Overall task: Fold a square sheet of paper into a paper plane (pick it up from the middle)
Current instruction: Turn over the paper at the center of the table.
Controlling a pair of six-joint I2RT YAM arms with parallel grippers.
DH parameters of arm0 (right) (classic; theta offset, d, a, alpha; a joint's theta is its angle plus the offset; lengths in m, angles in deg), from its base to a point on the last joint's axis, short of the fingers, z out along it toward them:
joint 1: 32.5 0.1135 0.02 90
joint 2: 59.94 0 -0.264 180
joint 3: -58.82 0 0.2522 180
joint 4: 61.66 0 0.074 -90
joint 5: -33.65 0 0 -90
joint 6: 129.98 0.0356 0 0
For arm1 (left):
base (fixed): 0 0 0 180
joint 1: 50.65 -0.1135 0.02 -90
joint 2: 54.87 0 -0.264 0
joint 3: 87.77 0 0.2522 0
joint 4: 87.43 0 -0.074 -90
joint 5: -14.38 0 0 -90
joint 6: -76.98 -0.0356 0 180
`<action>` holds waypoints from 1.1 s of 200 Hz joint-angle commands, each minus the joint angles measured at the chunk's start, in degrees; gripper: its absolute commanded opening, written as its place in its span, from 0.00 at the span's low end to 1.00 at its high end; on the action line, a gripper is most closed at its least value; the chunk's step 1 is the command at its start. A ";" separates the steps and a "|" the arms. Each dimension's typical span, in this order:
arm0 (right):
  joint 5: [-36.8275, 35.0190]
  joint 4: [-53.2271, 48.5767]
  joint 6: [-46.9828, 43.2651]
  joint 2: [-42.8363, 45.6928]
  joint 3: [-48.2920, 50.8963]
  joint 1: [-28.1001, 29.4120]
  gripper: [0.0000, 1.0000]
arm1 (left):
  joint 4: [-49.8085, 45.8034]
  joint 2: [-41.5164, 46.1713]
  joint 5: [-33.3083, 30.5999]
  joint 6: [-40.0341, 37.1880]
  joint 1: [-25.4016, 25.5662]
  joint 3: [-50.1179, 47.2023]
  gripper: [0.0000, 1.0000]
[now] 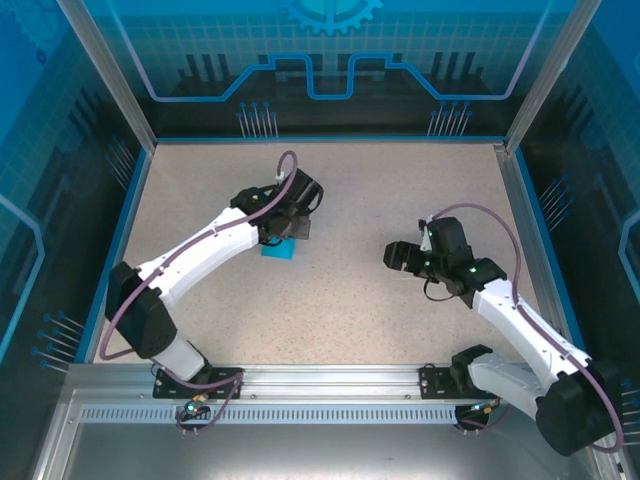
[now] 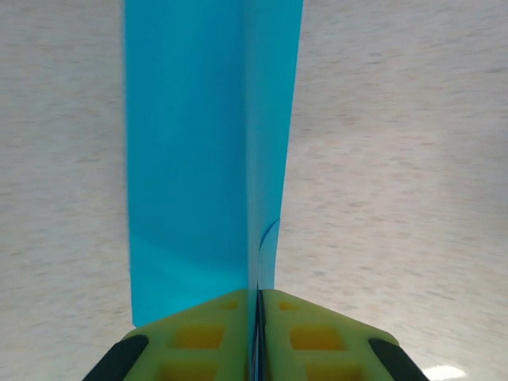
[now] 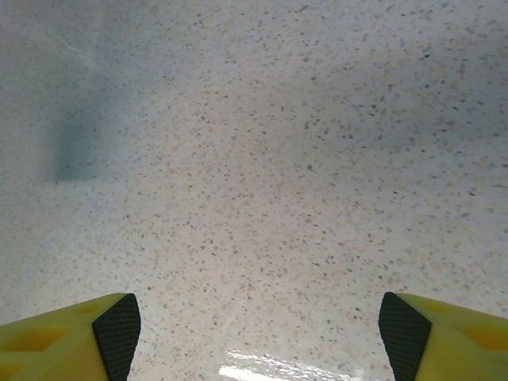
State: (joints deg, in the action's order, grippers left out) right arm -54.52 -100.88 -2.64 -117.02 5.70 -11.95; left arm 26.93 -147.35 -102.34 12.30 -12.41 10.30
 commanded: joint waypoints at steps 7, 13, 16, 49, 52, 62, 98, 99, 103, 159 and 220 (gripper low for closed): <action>-2.81 -2.80 0.76 1.41 0.61 -1.29 0.83 | -9.45 -7.89 -16.57 -0.19 1.71 4.05 0.12; -3.11 -2.91 0.87 1.53 0.68 -1.40 0.83 | -10.20 -9.92 -18.20 0.47 1.73 4.86 0.12; -3.33 -3.08 0.93 1.60 0.68 -1.35 0.83 | -10.64 -10.91 -18.78 0.83 1.81 5.31 0.12; -4.15 -4.03 1.68 2.13 1.03 -2.31 0.83 | -11.99 -21.03 -22.72 4.08 2.12 8.76 0.12; -4.19 -3.97 1.68 2.22 1.11 -2.42 0.83 | -11.87 -21.85 -22.89 4.39 2.18 8.96 0.12; -4.16 -4.25 1.77 2.23 1.14 -2.69 0.83 | -11.39 -24.38 -22.69 4.94 2.38 9.69 0.12; -4.11 -4.69 1.88 2.02 1.03 -3.61 0.84 | -10.73 -31.98 -22.16 7.98 3.70 12.08 0.12; -4.11 -4.74 1.87 1.99 0.99 -3.60 0.84 | -10.67 -32.15 -22.11 8.03 3.78 12.05 0.12; -4.10 -4.82 1.86 1.85 0.95 -3.75 0.84 | -10.43 -32.72 -21.68 8.09 3.88 12.14 0.12; -3.93 -4.96 2.30 0.58 0.61 -4.63 0.84 | -4.37 -35.69 -10.82 8.56 6.38 10.46 0.15; -3.25 -5.40 2.30 -0.13 0.08 -5.13 0.84 | -1.79 -33.92 -1.93 8.28 6.50 10.21 0.33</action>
State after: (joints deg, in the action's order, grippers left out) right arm -57.86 -104.88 -0.96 -117.02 6.12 -15.79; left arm 24.20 -182.35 -110.10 20.24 -6.23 20.70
